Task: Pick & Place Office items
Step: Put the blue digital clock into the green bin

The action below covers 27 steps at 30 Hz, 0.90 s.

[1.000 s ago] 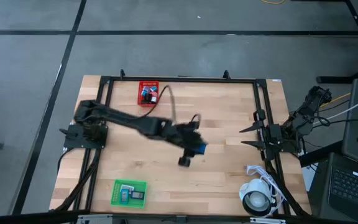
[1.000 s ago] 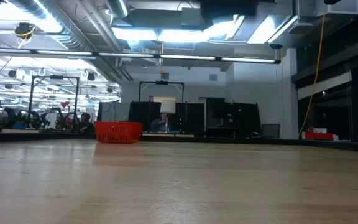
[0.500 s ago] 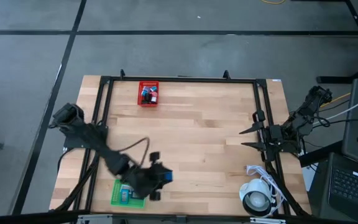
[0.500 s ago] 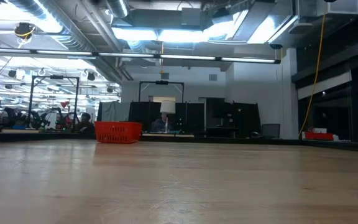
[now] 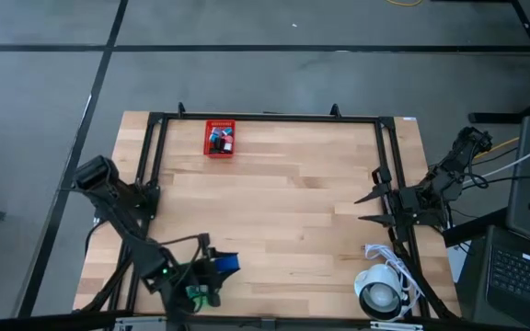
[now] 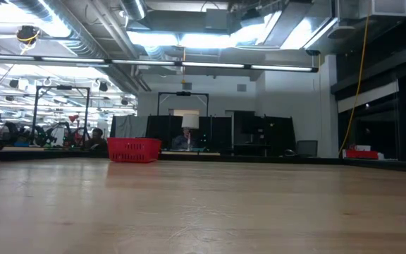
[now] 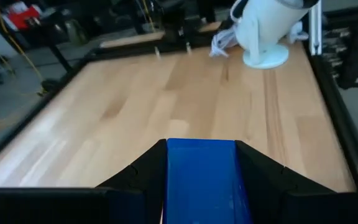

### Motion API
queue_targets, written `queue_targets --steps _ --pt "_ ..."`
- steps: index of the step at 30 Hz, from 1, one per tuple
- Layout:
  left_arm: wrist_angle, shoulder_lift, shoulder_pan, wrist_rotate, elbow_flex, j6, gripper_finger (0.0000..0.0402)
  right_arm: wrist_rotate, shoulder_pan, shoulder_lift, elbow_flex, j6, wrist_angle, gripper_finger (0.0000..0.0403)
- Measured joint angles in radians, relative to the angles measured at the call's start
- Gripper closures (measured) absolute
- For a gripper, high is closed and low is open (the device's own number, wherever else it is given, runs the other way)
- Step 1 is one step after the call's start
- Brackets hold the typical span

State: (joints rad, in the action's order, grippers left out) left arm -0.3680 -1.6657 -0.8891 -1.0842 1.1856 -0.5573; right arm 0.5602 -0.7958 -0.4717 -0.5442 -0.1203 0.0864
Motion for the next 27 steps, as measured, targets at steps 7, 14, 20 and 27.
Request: queue_targets --steps 7,14,20,27 --pt "0.257 0.000 0.012 0.211 -0.211 -0.119 0.0252 0.000 0.000 0.000 0.000 0.006 0.000 0.0220" --pt "0.695 0.000 -0.098 0.145 -0.425 -0.126 0.0252 0.000 0.000 0.000 0.000 0.030 0.004 0.0220" --pt "0.625 0.000 -0.158 0.133 -0.483 -0.300 0.0252 0.000 0.000 -0.009 0.000 0.034 0.004 0.0220" --pt "0.629 0.000 -0.182 0.153 -0.570 -0.418 0.0252 0.000 0.000 -0.027 0.000 0.062 0.003 0.0220"
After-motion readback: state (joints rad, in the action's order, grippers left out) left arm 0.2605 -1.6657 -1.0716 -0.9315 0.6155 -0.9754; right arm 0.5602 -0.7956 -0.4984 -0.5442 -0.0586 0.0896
